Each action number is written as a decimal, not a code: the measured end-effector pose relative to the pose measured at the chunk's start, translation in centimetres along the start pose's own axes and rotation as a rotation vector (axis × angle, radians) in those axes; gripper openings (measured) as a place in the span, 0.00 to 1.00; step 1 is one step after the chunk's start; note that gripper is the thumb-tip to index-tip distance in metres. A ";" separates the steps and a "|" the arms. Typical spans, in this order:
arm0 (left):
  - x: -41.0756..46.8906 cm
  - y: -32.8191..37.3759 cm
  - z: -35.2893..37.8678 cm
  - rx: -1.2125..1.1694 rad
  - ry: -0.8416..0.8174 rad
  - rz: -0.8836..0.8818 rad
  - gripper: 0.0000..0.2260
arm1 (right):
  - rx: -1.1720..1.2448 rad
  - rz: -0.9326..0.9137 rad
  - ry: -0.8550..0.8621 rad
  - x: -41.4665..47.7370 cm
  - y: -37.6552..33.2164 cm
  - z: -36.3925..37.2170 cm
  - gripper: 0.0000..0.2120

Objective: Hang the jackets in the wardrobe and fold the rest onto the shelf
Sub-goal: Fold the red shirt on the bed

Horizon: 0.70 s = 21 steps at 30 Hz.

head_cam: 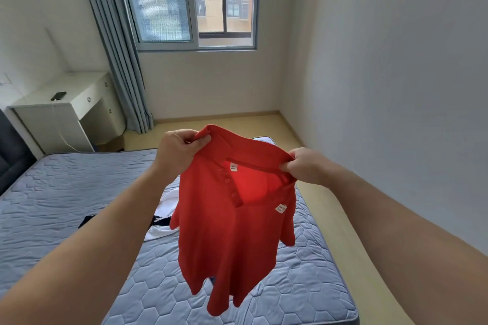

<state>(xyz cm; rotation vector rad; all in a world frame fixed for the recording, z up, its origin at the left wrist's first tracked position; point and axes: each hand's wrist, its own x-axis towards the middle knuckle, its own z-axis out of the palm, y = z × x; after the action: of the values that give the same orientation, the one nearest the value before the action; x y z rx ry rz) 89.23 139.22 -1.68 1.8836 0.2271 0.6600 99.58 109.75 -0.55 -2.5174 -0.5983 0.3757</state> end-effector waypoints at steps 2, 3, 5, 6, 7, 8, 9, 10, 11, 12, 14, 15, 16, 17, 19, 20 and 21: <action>0.2 -0.3 -0.1 -0.041 0.039 -0.020 0.05 | 0.013 0.028 -0.062 0.1 0.1 -0.2 0.11; 0.3 -0.5 -0.1 -0.061 0.048 -0.032 0.06 | -0.001 0.047 -0.055 0.2 0.2 -0.3 0.12; 0.4 -0.7 -0.3 -0.097 0.038 -0.055 0.06 | -0.016 0.067 0.020 0.2 0.2 -0.2 0.11; 0.5 -0.8 -0.3 -0.120 0.014 -0.069 0.05 | 0.012 0.077 0.074 0.3 0.2 -0.1 0.10; 0.5 -0.9 -0.4 -0.143 -0.017 -0.082 0.04 | 0.083 0.097 0.130 0.3 0.2 0.0 0.10; 0.6 -1.0 -0.5 -0.168 -0.050 -0.093 0.04 | 0.192 0.121 0.176 0.3 0.1 0.0 0.10; 0.6 -1.1 -0.5 -0.191 -0.079 -0.100 0.05 | 0.315 0.148 0.201 0.3 0.2 0.1 0.12; 0.7 -1.2 -0.5 -0.208 -0.098 -0.105 0.07 | 0.431 0.166 0.199 0.3 0.3 0.2 0.14; 0.8 -1.3 -0.4 -0.213 -0.106 -0.109 0.07 | 0.519 0.174 0.168 0.2 0.4 0.2 0.14; 1.0 -1.4 -0.3 -0.209 -0.105 -0.109 0.06 | 0.583 0.171 0.120 0.1 0.5 0.3 0.13; 1.2 -1.6 0.0 -0.190 -0.090 -0.096 0.05 | 0.699 0.158 0.008 -0.1 0.7 0.3 0.10; 1.3 -1.8 0.2 -0.171 -0.080 -0.087 0.06 | 0.774 0.156 -0.049 -0.2 0.9 0.3 0.11; 1.4 -2.0 0.4 -0.143 -0.071 -0.077 0.07 | 0.835 0.154 -0.101 -0.4 0.9 0.3 0.14; 1.5 -2.1 0.6 -0.111 -0.067 -0.067 0.08 | 0.855 0.147 -0.143 -0.6 0.9 0.2 0.18; 1.6 -2.2 1.2 -0.055 -0.076 -0.048 0.09 | 0.756 0.117 -0.211 -1.1 0.9 -0.2 0.25; 1.6 -2.2 1.4 -0.034 -0.083 -0.038 0.09 | 0.674 0.097 -0.243 -1.4 0.9 -0.4 0.27; 1.6 -2.2 1.5 -0.011 -0.087 -0.028 0.09 | 0.615 0.071 -0.286 -1.7 0.8 -0.7 0.29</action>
<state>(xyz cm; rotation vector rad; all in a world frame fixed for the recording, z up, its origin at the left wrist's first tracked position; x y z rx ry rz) 91.66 139.63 -3.52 1.8908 0.1934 0.5583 98.69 108.00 -0.20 -1.9084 -0.4139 0.8179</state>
